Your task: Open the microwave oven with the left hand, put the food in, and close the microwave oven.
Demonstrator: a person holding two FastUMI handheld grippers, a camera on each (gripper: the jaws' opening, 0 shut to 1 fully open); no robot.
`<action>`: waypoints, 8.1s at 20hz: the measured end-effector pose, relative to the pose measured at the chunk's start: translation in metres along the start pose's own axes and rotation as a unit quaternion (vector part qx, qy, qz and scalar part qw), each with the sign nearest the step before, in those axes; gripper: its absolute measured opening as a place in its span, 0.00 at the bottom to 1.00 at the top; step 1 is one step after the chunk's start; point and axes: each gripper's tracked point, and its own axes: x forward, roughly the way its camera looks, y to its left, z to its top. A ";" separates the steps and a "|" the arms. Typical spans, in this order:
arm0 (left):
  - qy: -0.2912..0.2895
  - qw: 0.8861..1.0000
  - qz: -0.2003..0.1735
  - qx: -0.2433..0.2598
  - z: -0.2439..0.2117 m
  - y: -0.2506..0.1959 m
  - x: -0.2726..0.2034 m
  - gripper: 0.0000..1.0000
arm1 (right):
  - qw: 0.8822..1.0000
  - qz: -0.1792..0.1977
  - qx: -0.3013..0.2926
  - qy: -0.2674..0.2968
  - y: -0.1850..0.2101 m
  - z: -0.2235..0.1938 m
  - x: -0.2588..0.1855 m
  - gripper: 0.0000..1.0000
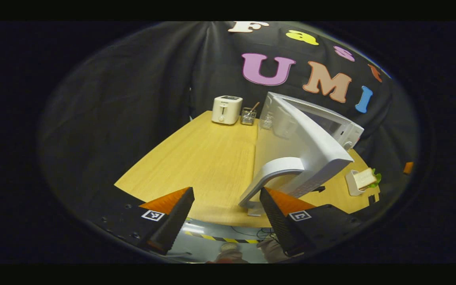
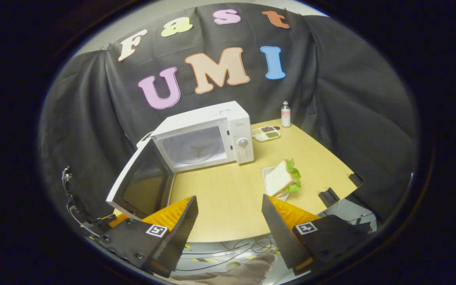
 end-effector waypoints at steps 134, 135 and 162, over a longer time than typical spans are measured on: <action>-0.051 0.984 0.166 -0.040 0.103 0.113 0.041 0.92 | 0.961 0.080 0.263 0.024 0.194 0.029 0.422 0.32; -0.049 0.984 0.167 -0.040 0.103 0.114 0.041 0.92 | 0.965 0.075 0.251 0.019 0.193 0.032 0.427 0.32; -0.038 0.994 0.102 0.009 0.100 0.086 0.048 0.26 | 0.990 -0.004 0.109 -0.085 0.112 0.109 0.300 1.00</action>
